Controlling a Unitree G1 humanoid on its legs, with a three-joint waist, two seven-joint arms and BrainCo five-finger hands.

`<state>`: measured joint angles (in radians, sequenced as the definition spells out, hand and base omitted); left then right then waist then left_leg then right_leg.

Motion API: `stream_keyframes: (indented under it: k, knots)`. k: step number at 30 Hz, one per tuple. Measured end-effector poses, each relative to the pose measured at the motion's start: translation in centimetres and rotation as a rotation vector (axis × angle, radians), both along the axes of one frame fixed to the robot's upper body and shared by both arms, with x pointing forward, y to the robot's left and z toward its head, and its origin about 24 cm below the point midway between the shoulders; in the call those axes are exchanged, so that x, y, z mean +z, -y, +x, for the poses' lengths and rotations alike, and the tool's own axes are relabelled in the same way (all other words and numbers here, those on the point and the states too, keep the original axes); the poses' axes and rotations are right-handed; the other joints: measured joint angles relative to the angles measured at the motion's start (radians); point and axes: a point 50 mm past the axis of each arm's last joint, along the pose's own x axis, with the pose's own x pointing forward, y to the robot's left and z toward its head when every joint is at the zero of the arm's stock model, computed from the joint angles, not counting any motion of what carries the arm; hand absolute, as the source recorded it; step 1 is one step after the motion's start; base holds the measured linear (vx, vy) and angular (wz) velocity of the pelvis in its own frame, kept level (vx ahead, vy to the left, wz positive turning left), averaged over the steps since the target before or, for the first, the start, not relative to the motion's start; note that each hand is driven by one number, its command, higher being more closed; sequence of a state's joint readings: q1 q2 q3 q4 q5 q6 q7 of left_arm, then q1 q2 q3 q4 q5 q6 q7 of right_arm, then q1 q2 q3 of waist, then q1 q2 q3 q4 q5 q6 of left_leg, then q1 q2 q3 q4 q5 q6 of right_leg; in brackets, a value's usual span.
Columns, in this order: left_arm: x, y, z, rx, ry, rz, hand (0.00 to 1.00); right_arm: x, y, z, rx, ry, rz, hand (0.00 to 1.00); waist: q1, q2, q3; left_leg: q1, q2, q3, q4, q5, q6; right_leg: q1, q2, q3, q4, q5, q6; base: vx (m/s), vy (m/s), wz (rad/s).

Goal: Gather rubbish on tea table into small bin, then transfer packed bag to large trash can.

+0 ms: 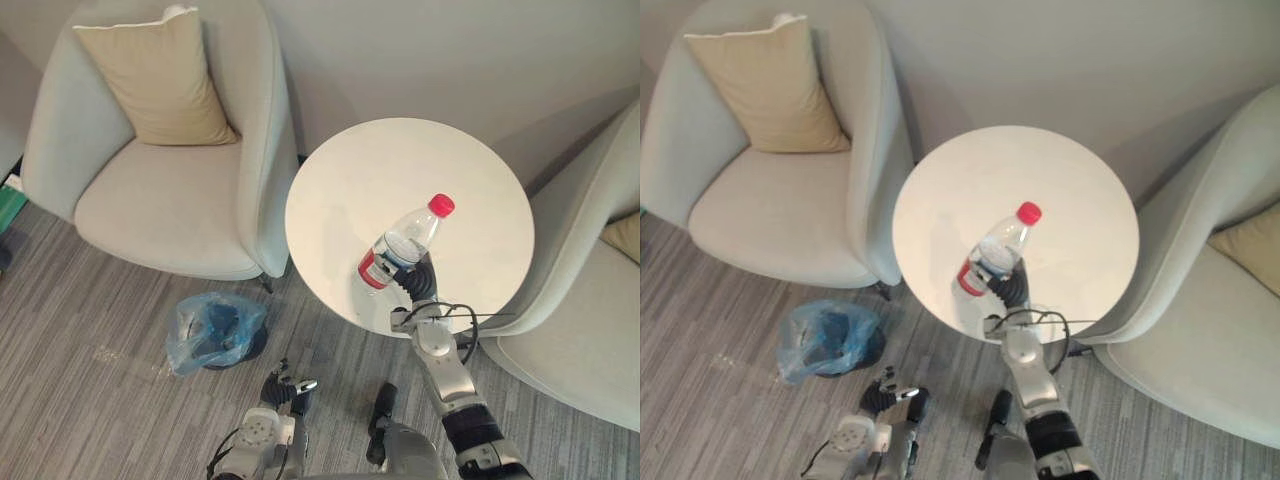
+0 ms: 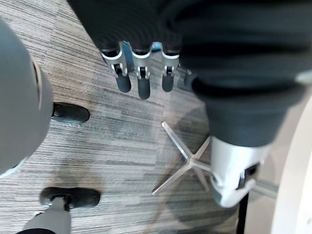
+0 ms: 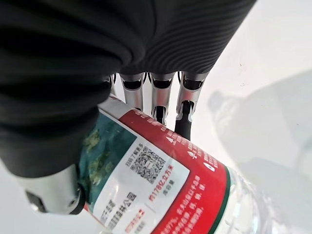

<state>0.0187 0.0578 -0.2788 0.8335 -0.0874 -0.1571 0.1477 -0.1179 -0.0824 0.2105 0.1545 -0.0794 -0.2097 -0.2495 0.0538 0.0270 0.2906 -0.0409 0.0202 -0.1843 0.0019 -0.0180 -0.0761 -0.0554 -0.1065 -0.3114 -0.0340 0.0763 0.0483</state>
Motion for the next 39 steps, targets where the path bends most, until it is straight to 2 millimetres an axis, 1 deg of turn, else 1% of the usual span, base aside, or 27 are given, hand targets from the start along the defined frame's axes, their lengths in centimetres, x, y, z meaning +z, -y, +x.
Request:
stream_keyframes:
  k: [2, 3, 6, 7, 9, 12, 15, 16, 18, 20, 23, 24, 25, 26, 27, 28, 29, 30, 31, 32, 33, 34, 35, 36, 37, 38, 39]
  knots:
    - [-0.1, 0.2, -0.1, -0.028, -0.006, 0.009, 0.0, -0.3, -0.1, -0.9, 0.017, -0.009, 0.005, 1.0, -0.005, -0.006, -0.01, 0.017, 0.002, 0.01, -0.001, -0.006, 0.001, 0.021, 0.006, 0.007, -0.021, 0.008, 0.0, 0.0, -0.012, -0.15]
    - [-0.3, 0.3, -0.3, -0.035, -0.019, 0.012, 0.0, -0.5, -0.4, -1.5, 0.035, -0.015, 0.007, 1.0, -0.005, -0.011, -0.03, 0.017, 0.005, 0.018, -0.001, -0.01, 0.0, 0.022, 0.01, 0.015, -0.035, 0.015, -0.001, 0.01, -0.009, -0.25]
    - [-0.6, 0.3, -0.7, -0.044, -0.039, 0.02, 0.0, -0.4, -1.0, -2.4, 0.083, -0.003, 0.018, 1.0, -0.006, -0.021, -0.055, 0.028, 0.01, 0.046, -0.001, -0.019, -0.001, 0.024, 0.018, 0.045, -0.046, 0.021, -0.004, 0.01, -0.003, -0.27]
    - [-0.7, 0.3, -0.8, -0.052, -0.047, 0.022, 0.0, -0.4, -1.3, -2.8, 0.102, -0.002, 0.022, 1.0, -0.013, -0.022, -0.068, 0.03, 0.011, 0.051, -0.001, -0.02, -0.001, 0.025, 0.019, 0.049, -0.049, 0.023, -0.004, 0.01, -0.005, -0.2]
    - [-0.9, 0.5, -1.0, -0.069, -0.057, 0.027, 0.0, -0.4, -1.4, -3.3, 0.11, -0.002, 0.028, 1.0, -0.016, -0.022, -0.074, 0.045, 0.013, 0.058, -0.001, -0.025, -0.001, 0.041, 0.022, 0.053, -0.054, 0.025, -0.004, 0.01, -0.007, -0.1]
    - [-1.2, 0.6, -1.3, -0.084, -0.075, 0.034, 0.0, -1.1, -1.7, -4.1, 0.134, -0.028, 0.019, 1.0, -0.018, -0.023, -0.093, 0.06, 0.018, 0.063, -0.001, -0.032, -0.002, 0.057, 0.026, 0.058, -0.055, 0.023, -0.004, -0.01, -0.004, -0.06]
    - [-1.1, 0.9, -1.1, -0.105, -0.074, 0.039, 0.0, -1.0, -2.3, -4.8, 0.166, -0.02, -0.014, 1.0, -0.019, -0.023, -0.097, 0.059, 0.02, 0.063, -0.001, -0.032, -0.002, 0.057, 0.028, 0.057, -0.055, 0.023, -0.004, 0.0, 0.0, 0.0]
    - [-1.3, 0.8, -1.2, -0.109, -0.084, 0.045, 0.0, -0.9, -3.0, -5.1, 0.193, -0.006, -0.035, 1.0, -0.022, -0.023, -0.1, 0.059, 0.021, 0.062, -0.001, -0.032, -0.002, 0.058, 0.028, 0.056, -0.055, 0.023, -0.004, -0.02, -0.008, 0.05]
    - [-1.4, 0.9, -1.3, -0.123, -0.092, 0.05, 0.0, -0.9, -3.4, -5.2, 0.213, -0.003, -0.034, 1.0, -0.023, -0.02, -0.104, 0.059, 0.02, 0.054, 0.0, -0.03, -0.004, 0.062, 0.028, 0.046, -0.055, 0.023, -0.004, -0.01, -0.011, 0.15]
    - [-1.5, 1.2, -1.5, -0.146, -0.099, 0.06, 0.0, -0.9, -3.7, -5.4, 0.22, 0.007, -0.072, 1.0, -0.027, -0.017, -0.107, 0.043, 0.016, 0.014, 0.007, -0.024, -0.006, 0.073, 0.023, 0.009, -0.055, 0.016, -0.005, -0.02, -0.02, 0.5]
    - [-1.4, 1.6, -1.3, -0.16, -0.086, 0.059, 0.0, -0.8, -3.2, -5.2, 0.222, 0.02, -0.109, 1.0, -0.025, -0.006, -0.107, -0.022, 0.0, -0.042, 0.054, -0.022, -0.009, 0.065, 0.013, -0.057, -0.054, 0.009, -0.005, -0.04, -0.018, 0.64]
    - [-1.4, 1.8, -1.4, -0.159, -0.087, 0.053, 0.0, -0.8, -3.1, -5.1, 0.22, 0.023, -0.116, 1.0, -0.02, -0.002, -0.109, -0.035, -0.002, -0.039, 0.059, -0.015, -0.009, 0.056, 0.014, -0.062, -0.047, 0.004, -0.009, -0.05, -0.004, 0.69]
    - [-1.2, 2.0, -1.2, -0.157, -0.073, 0.045, 0.0, -0.5, -2.8, -4.7, 0.214, 0.04, -0.136, 1.0, -0.02, 0.003, -0.108, -0.101, -0.021, -0.013, 0.128, 0.005, -0.006, 0.023, 0.009, -0.054, -0.015, -0.03, -0.014, -0.08, -0.006, 0.97]
    - [-0.9, 2.1, -0.9, -0.157, -0.055, 0.04, 0.0, -0.2, -2.5, -4.2, 0.21, 0.057, -0.158, 1.0, -0.024, 0.002, -0.108, -0.147, -0.036, 0.046, 0.148, 0.062, 0.006, -0.003, -0.003, -0.034, 0.012, -0.046, -0.034, -0.08, -0.002, 1.14]
    - [-0.8, 2.1, -0.7, -0.157, -0.048, 0.038, 0.0, -0.1, -2.4, -4.0, 0.208, 0.064, -0.168, 1.0, -0.028, -0.004, -0.108, -0.142, -0.038, 0.074, 0.116, 0.081, 0.017, -0.01, -0.029, -0.04, 0.019, -0.034, -0.056, -0.1, 0.051, 1.04]
    - [-0.7, 2.0, -0.7, -0.144, -0.039, 0.033, 0.0, 0.7, -2.5, -3.0, 0.222, 0.099, -0.194, 1.0, -0.024, 0.002, -0.111, -0.139, 0.012, 0.262, 0.175, 0.007, 0.089, -0.031, -0.048, -0.084, 0.051, -0.033, -0.066, -0.09, 0.055, 0.69]
    - [-0.8, 2.0, -0.9, -0.13, -0.049, 0.028, 0.0, 1.3, -2.7, -2.2, 0.226, 0.129, -0.207, 1.0, -0.029, 0.0, -0.11, -0.111, 0.08, 0.434, 0.283, -0.063, 0.105, -0.034, -0.064, -0.098, 0.068, -0.035, -0.069, -0.06, 0.082, 0.7]
    - [-0.9, 2.4, -1.1, -0.126, -0.053, 0.013, 0.0, 1.9, -2.6, -1.8, 0.219, 0.152, -0.214, 1.0, -0.039, 0.002, -0.112, -0.063, 0.125, 0.534, 0.295, -0.087, 0.098, -0.031, -0.081, -0.116, 0.072, -0.034, -0.068, -0.02, 0.03, 0.59]
    - [-0.9, 2.7, -1.3, -0.117, -0.06, 0.0, 0.0, 2.2, -2.6, -1.6, 0.211, 0.165, -0.215, 1.0, -0.049, -0.002, -0.11, -0.035, 0.15, 0.582, 0.281, -0.095, 0.085, -0.03, -0.09, -0.129, 0.078, -0.033, -0.067, -0.04, 0.161, 0.79]
    - [-0.9, 3.4, -1.5, -0.123, -0.061, -0.018, 0.0, 2.5, -2.3, -1.3, 0.188, 0.18, -0.211, 1.0, -0.067, 0.018, -0.123, 0.027, 0.196, 0.641, 0.232, -0.1, 0.063, -0.031, -0.098, -0.162, 0.084, -0.029, -0.059, -0.07, 0.252, 1.0]
    - [-0.7, 4.1, -1.4, -0.127, -0.055, -0.035, 0.0, 2.5, -1.7, -1.2, 0.16, 0.181, -0.213, 1.0, -0.081, 0.043, -0.138, 0.065, 0.237, 0.665, 0.173, -0.087, 0.033, -0.032, -0.1, -0.209, 0.084, -0.02, -0.038, -0.09, 0.313, 1.1]
    - [-0.5, 4.4, -1.2, -0.146, -0.039, -0.035, 0.0, 2.5, -1.4, -1.1, 0.145, 0.179, -0.224, 1.0, -0.091, 0.058, -0.145, 0.088, 0.25, 0.667, 0.122, -0.027, 0.002, -0.033, -0.099, -0.237, 0.083, -0.01, -0.017, -0.06, 0.249, 0.86]
    - [-0.5, 4.5, -1.1, -0.154, -0.031, -0.031, 0.0, 2.4, -1.2, -1.1, 0.137, 0.175, -0.228, 1.0, -0.093, 0.068, -0.151, 0.094, 0.25, 0.663, 0.092, -0.031, -0.036, -0.033, -0.101, -0.252, 0.082, -0.004, -0.008, -0.1, 0.388, 0.97]
    - [-0.3, 4.5, -0.8, -0.17, -0.019, -0.021, 0.0, 1.7, -0.7, -1.1, 0.112, 0.144, -0.231, 1.0, -0.098, 0.062, -0.151, 0.094, 0.226, 0.649, 0.038, -0.051, -0.097, -0.026, -0.119, -0.294, 0.079, 0.016, 0.019, -0.13, 0.438, 1.04]
    - [-0.5, 3.8, -0.9, -0.18, -0.026, 0.004, 0.0, 0.6, -0.6, -1.1, 0.101, 0.091, -0.227, 1.0, -0.091, 0.019, -0.144, 0.089, 0.191, 0.617, 0.032, -0.044, -0.112, -0.006, -0.157, -0.32, 0.066, 0.042, 0.033, -0.14, 0.425, 0.99]
    - [-0.7, 3.6, -1.1, -0.182, -0.033, 0.013, 0.0, 0.2, -0.7, -1.2, 0.102, 0.072, -0.227, 1.0, -0.087, 0.01, -0.146, 0.084, 0.181, 0.606, 0.037, -0.047, -0.107, 0.0, -0.167, -0.325, 0.061, 0.048, 0.04, -0.08, 0.222, 0.67]
    - [-0.9, 2.9, -1.4, -0.184, -0.048, 0.033, 0.0, -0.6, -0.9, -1.6, 0.107, 0.033, -0.222, 1.0, -0.077, -0.013, -0.15, 0.079, 0.153, 0.588, 0.05, -0.055, -0.093, 0.02, -0.193, -0.338, 0.052, 0.061, 0.05, -0.04, 0.236, 0.59]
